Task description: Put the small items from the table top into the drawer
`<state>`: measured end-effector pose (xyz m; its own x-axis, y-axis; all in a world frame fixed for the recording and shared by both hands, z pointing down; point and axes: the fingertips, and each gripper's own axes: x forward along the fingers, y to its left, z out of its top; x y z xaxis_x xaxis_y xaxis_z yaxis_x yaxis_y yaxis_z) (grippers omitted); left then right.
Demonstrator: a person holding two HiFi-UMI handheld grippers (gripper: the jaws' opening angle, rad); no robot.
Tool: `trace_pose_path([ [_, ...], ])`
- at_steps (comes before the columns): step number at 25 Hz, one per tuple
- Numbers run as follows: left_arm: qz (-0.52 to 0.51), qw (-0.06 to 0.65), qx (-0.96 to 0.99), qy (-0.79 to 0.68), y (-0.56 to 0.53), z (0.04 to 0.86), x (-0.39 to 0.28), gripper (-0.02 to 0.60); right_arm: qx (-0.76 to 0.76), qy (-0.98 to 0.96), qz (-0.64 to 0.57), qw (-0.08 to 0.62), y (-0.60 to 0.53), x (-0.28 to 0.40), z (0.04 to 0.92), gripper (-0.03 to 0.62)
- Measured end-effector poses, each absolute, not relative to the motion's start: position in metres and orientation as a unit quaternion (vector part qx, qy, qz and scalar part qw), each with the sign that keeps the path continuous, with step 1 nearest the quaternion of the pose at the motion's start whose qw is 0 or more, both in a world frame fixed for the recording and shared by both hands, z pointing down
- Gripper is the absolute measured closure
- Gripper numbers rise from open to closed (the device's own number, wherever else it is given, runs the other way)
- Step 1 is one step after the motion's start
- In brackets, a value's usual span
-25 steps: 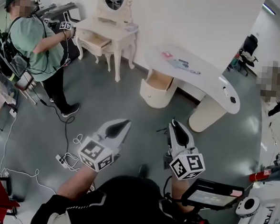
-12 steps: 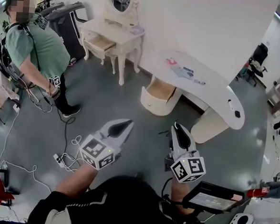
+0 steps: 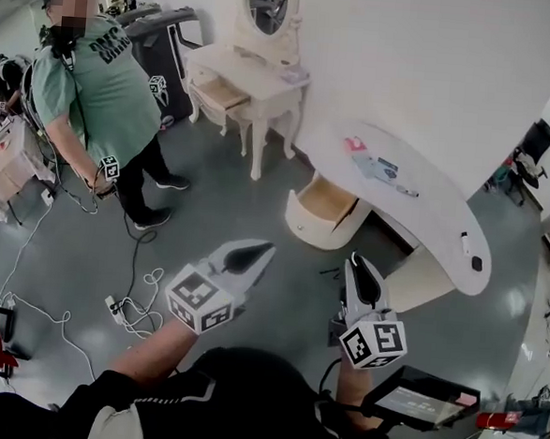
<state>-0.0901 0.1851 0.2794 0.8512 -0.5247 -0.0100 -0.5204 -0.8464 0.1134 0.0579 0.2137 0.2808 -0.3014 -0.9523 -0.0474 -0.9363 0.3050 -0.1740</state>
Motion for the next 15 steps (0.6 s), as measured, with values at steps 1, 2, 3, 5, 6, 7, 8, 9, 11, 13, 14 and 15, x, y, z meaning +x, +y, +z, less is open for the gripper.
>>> trace_pose_path([
  [1, -0.021, 0.053, 0.96, -0.275, 0.182, 0.279, -0.086, 0.581, -0.583, 0.807, -0.057, 0.071, 0.21, 0.062, 0.281, 0.514],
  [2, -0.022, 0.052, 0.959, -0.277, 0.179, 0.279, -0.082, 0.581, -0.58, 0.81, -0.057, 0.069, 0.207, 0.066, 0.281, 0.514],
  [3, -0.022, 0.052, 0.958, -0.28, 0.177, 0.28, -0.079, 0.581, -0.577, 0.812, -0.056, 0.067, 0.204, 0.07, 0.282, 0.514],
  [5, -0.022, 0.053, 0.957, -0.285, 0.171, 0.282, -0.073, 0.581, -0.574, 0.815, -0.055, 0.064, 0.198, 0.077, 0.285, 0.514],
  [6, -0.021, 0.054, 0.956, -0.287, 0.168, 0.283, -0.07, 0.581, -0.573, 0.815, -0.056, 0.065, 0.195, 0.081, 0.286, 0.514],
  [7, -0.019, 0.056, 0.956, -0.287, 0.165, 0.285, -0.067, 0.581, -0.574, 0.815, -0.058, 0.066, 0.191, 0.084, 0.287, 0.514],
  [8, -0.018, 0.058, 0.956, -0.286, 0.162, 0.285, -0.065, 0.581, -0.574, 0.814, -0.06, 0.067, 0.188, 0.087, 0.288, 0.514],
  [9, -0.016, 0.06, 0.957, -0.285, 0.159, 0.286, -0.063, 0.581, -0.575, 0.813, -0.061, 0.067, 0.184, 0.089, 0.288, 0.514],
  [11, -0.014, 0.062, 0.957, -0.283, 0.151, 0.286, -0.06, 0.581, -0.576, 0.813, -0.061, 0.067, 0.176, 0.092, 0.288, 0.514],
  [13, -0.015, 0.063, 0.957, -0.281, 0.142, 0.287, -0.057, 0.581, -0.576, 0.812, -0.063, 0.065, 0.167, 0.092, 0.289, 0.514],
  [14, -0.016, 0.064, 0.958, -0.28, 0.136, 0.288, -0.057, 0.581, -0.577, 0.812, -0.065, 0.064, 0.162, 0.092, 0.29, 0.514],
  [15, -0.017, 0.065, 0.958, -0.278, 0.129, 0.288, -0.057, 0.581, -0.578, 0.811, -0.066, 0.063, 0.156, 0.091, 0.29, 0.514],
])
